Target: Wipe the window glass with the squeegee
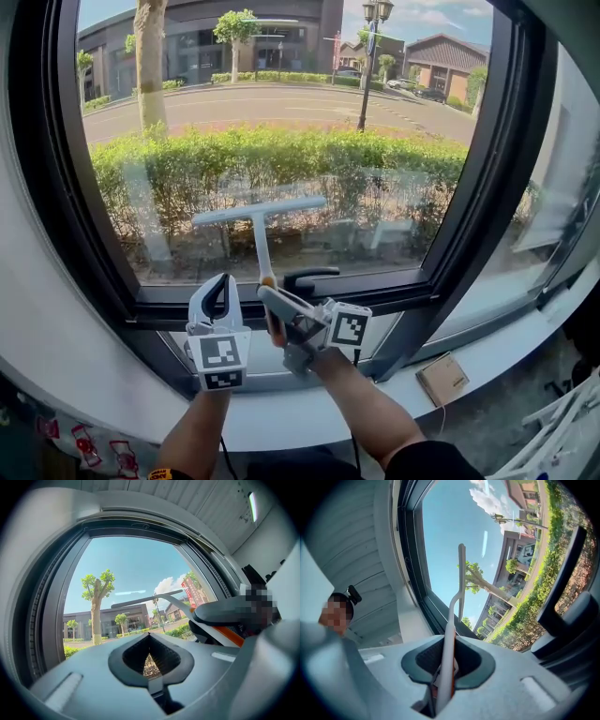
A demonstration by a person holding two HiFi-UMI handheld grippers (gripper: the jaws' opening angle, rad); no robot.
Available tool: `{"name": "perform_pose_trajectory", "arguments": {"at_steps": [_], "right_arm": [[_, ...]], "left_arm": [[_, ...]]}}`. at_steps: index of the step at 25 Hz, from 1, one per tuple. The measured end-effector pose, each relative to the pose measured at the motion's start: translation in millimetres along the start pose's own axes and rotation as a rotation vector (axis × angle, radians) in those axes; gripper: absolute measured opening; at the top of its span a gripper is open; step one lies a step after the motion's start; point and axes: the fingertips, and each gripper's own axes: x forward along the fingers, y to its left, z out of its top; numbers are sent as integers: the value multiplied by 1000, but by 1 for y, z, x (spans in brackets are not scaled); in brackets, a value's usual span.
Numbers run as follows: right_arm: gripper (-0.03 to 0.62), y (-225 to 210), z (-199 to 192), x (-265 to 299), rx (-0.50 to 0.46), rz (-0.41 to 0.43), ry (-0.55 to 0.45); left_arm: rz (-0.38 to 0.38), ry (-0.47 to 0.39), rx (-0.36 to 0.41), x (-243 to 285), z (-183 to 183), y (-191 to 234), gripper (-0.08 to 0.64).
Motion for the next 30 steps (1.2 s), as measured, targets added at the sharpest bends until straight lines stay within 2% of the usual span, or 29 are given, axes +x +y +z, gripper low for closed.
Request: {"name": "perform_pose_trajectory", "arguments": {"at_steps": [6, 10, 16, 22, 30], "right_arm": [[51, 30, 41, -6, -85, 55, -7], [51, 55, 94, -10, -178, 91, -12], [51, 94, 174, -5, -319, 155, -12], [51, 103, 224, -5, -304, 194, -25], [49, 86, 230, -28, -251, 210, -18]], "left_arm": [[-37, -94, -3, 13, 49, -16, 6], [-56, -167, 25, 26, 98, -36, 6], [-27, -289, 53, 41, 175, -46, 6], [8, -331, 114, 50, 210, -59, 6], [28, -302, 125, 60, 204, -88, 6]]}}
